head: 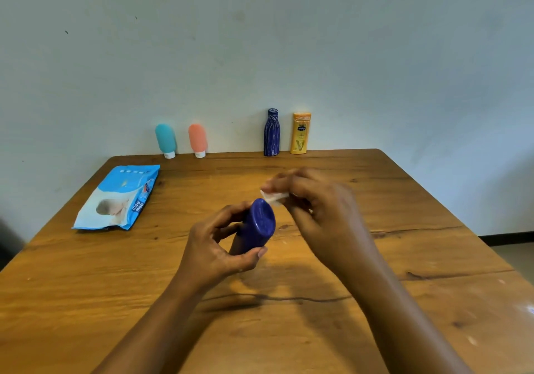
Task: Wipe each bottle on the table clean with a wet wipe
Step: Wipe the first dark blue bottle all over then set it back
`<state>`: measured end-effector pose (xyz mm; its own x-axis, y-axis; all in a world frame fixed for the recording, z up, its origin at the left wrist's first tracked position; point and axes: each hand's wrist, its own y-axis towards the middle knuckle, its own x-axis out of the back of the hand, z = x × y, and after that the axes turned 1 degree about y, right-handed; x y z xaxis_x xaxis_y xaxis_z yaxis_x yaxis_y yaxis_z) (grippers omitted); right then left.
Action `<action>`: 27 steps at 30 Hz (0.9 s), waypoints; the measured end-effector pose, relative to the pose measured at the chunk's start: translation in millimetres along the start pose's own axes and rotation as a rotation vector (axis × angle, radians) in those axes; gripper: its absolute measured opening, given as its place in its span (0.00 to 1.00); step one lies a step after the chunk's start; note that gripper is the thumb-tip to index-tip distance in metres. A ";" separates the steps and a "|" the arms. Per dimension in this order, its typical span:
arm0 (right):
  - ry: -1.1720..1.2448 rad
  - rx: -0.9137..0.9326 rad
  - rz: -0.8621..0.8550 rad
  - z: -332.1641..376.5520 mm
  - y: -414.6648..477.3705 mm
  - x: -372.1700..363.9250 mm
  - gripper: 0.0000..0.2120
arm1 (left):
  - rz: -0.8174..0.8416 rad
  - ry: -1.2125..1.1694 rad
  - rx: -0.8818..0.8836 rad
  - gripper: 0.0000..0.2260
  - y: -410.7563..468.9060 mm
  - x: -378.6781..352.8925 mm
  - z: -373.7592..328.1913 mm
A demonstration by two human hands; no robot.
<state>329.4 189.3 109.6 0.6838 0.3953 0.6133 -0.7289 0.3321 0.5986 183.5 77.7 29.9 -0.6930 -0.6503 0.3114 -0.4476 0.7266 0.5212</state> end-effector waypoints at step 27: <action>0.244 -0.030 -0.018 8.5 -13.3 -18.1 0.14 | -0.158 -0.329 0.149 0.25 -2.3 -10.5 7.5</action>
<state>326.9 170.5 94.9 0.6713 0.5826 0.4581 -0.7198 0.3652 0.5903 187.6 84.5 19.4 -0.7425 -0.6681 -0.0475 -0.6235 0.6635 0.4135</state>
